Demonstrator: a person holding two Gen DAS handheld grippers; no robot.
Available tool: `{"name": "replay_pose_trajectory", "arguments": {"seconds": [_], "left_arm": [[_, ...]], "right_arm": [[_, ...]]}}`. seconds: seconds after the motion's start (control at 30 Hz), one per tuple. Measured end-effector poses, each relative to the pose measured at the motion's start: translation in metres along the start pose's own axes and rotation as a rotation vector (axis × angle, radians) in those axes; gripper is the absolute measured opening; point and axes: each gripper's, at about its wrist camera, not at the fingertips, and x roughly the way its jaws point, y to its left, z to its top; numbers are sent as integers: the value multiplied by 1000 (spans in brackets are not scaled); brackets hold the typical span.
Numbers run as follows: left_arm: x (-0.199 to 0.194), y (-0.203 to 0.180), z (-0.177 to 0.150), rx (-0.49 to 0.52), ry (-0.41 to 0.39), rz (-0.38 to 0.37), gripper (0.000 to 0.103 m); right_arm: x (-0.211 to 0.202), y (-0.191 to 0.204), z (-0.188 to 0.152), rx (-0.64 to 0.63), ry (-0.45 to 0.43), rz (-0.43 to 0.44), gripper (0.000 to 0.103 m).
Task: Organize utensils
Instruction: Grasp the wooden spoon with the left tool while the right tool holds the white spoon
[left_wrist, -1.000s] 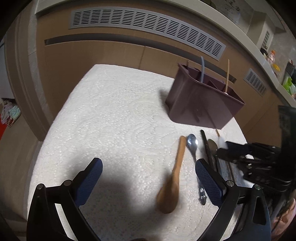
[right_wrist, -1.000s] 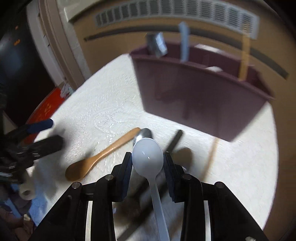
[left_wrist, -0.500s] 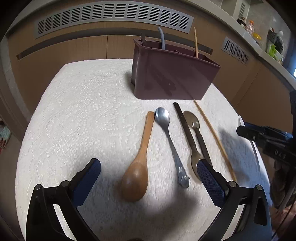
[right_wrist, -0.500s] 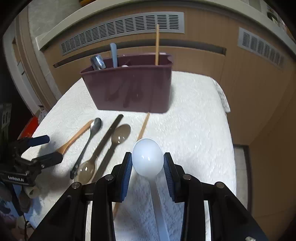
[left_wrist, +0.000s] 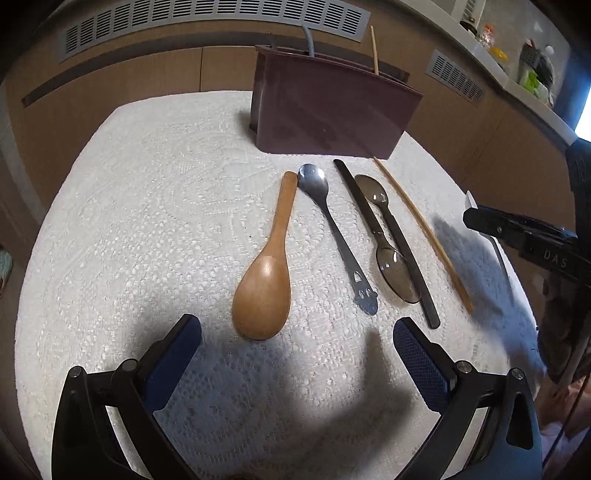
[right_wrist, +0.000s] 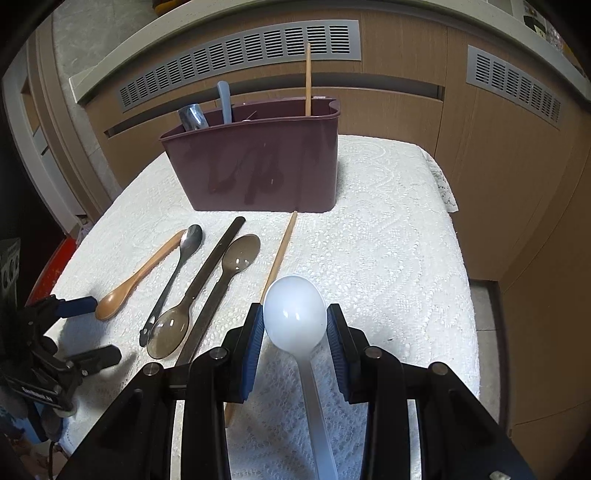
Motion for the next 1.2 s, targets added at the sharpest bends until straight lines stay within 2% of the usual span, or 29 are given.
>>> {"name": "replay_pose_trajectory", "arguments": {"seconds": [0.2, 0.3, 0.37, 0.4, 0.43, 0.5, 0.6, 0.67, 0.7, 0.77, 0.8, 0.9, 1.07, 1.13, 1.2], "left_arm": [[5, -6, 2, 44, 84, 39, 103], [3, -7, 0, 62, 73, 42, 103], [0, -3, 1, 30, 49, 32, 102], [-3, 0, 1, 7, 29, 33, 96], [-6, 3, 2, -10, 5, 44, 83], [-11, 7, 4, -31, -38, 60, 71], [-9, 8, 10, -39, -61, 73, 67], [-2, 2, 14, 6, -52, 151, 63], [4, 1, 15, 20, -36, 183, 55], [6, 2, 15, 24, -31, 198, 48], [5, 2, 15, 29, -34, 197, 32], [-15, 1, 15, 41, -110, 210, 32], [-68, -9, 30, 62, -305, 213, 30], [-83, -12, 39, 64, -354, 203, 20], [-91, -14, 48, 70, -389, 199, 19]], "right_arm": [[-2, 0, 0, -3, -2, 0, 33], [-1, 0, -1, 1, 0, 3, 33], [-1, -1, -2, 2, 1, 1, 33], [-1, -1, -2, 3, 1, -2, 33], [-2, -2, -2, 3, 1, -5, 33], [-2, -2, -2, 4, -2, -12, 33], [-2, -2, -2, 3, -4, -10, 33], [-1, -1, -2, 3, -2, -8, 33], [-1, -1, -2, 2, -1, -10, 33], [-1, 0, -3, -3, -1, -17, 33], [-1, 0, -3, -4, -2, -21, 33], [-4, -1, -3, 0, -9, -29, 33], [-16, 1, 0, 5, -50, -29, 32], [-25, 3, 3, 8, -79, -15, 32], [-33, 6, 6, 4, -110, 0, 32]]}}
